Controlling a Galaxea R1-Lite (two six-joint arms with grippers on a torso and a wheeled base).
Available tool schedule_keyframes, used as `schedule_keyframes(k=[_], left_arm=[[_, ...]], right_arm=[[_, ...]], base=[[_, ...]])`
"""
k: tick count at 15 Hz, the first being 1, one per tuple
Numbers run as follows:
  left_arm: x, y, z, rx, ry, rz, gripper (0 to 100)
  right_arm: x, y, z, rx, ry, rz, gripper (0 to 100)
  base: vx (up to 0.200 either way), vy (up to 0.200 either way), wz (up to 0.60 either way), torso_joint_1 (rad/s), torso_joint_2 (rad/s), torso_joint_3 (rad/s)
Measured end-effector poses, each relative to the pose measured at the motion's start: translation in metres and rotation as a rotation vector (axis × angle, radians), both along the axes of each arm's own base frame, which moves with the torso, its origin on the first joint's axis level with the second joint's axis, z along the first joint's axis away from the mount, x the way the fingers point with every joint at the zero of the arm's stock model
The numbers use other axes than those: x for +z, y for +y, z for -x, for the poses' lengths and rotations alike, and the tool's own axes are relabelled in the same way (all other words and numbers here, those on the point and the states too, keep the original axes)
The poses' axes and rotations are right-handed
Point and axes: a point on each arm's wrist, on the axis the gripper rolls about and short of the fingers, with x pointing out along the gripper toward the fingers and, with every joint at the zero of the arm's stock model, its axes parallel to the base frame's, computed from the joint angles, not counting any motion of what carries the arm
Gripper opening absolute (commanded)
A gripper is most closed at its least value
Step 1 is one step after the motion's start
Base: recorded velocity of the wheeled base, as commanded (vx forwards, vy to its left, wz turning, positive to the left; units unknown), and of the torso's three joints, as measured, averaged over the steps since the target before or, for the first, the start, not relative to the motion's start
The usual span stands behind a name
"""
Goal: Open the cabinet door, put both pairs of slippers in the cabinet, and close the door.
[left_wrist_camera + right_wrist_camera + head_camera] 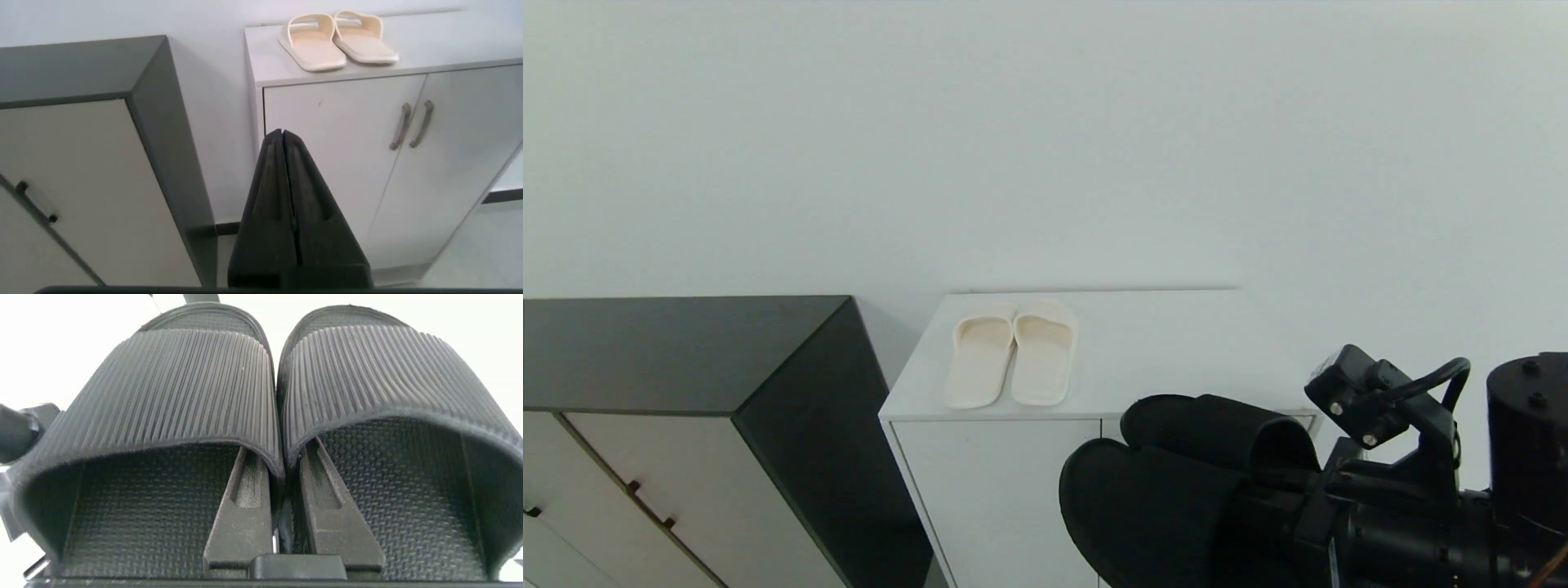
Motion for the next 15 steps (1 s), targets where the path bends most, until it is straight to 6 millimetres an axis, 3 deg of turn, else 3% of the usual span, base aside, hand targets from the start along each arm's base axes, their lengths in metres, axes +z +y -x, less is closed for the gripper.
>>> schedule_keyframes(k=[4,12,15], left_arm=[[0.0,0.0,0.0,0.001,0.0,0.001,0],[0.0,0.0,0.0,0.003,0.0,0.01,0],[0.0,0.0,0.0,0.005,0.001,0.015,0]], right_arm=[[-0.001,0.003,-0.002,0.028,-0.007,-0.004,0],[-0.023,0.013,-0.005,0.05,0.015,0.022,0],[-0.025,0.014,-0.005,0.049,-0.002,0.004,0]], base=[[0.0,0.0,0.0,0.0,0.0,0.0],[0.0,0.0,0.0,0.0,0.0,0.0],[0.0,0.0,0.0,-0.118,0.26,0.139]])
